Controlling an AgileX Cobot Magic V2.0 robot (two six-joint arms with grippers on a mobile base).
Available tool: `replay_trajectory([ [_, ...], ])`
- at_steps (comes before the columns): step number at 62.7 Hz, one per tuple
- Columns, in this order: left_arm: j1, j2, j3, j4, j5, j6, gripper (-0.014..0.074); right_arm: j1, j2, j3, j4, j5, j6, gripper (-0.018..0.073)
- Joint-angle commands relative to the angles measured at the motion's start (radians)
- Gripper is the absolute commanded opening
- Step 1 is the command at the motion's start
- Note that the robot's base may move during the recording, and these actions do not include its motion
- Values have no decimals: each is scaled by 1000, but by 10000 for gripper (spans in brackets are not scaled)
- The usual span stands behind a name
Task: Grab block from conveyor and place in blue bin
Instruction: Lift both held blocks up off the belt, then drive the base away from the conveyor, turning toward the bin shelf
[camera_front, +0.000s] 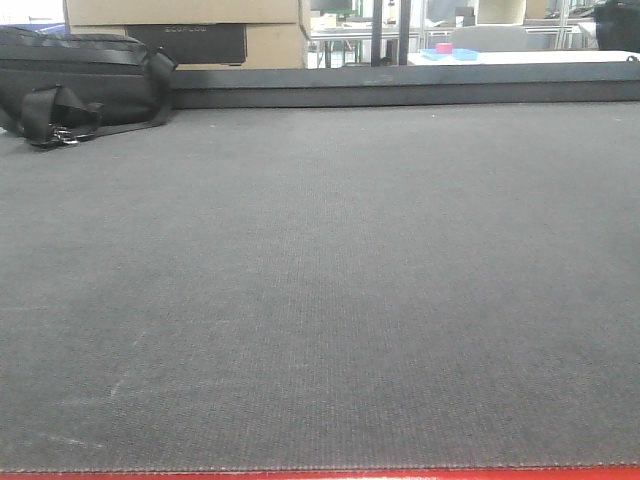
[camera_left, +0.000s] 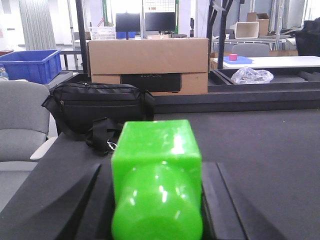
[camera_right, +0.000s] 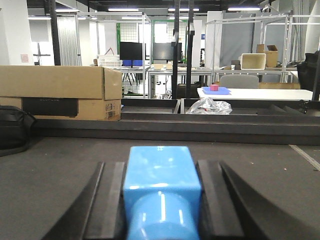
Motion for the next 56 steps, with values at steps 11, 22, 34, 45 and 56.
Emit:
replay_trajectory([
  [11,1,-7,1,-9,-12,0,-111,2,-4,2,-5,-13,-7,-162],
  [22,1,-7,1,-9,-12,0,-111,2,-4,2,-5,-13,-7,-162],
  [34,1,-7,1,-9,-12,0,-111,2,-4,2,-5,-13,-7,-162],
  [45,1,-7,1,-9,-12,0,-111,2,-4,2,-5,-13,-7,-162],
  [56,1,-7,1,-9,-12,0,-111,2,-4,2,-5,-13,-7,-162],
])
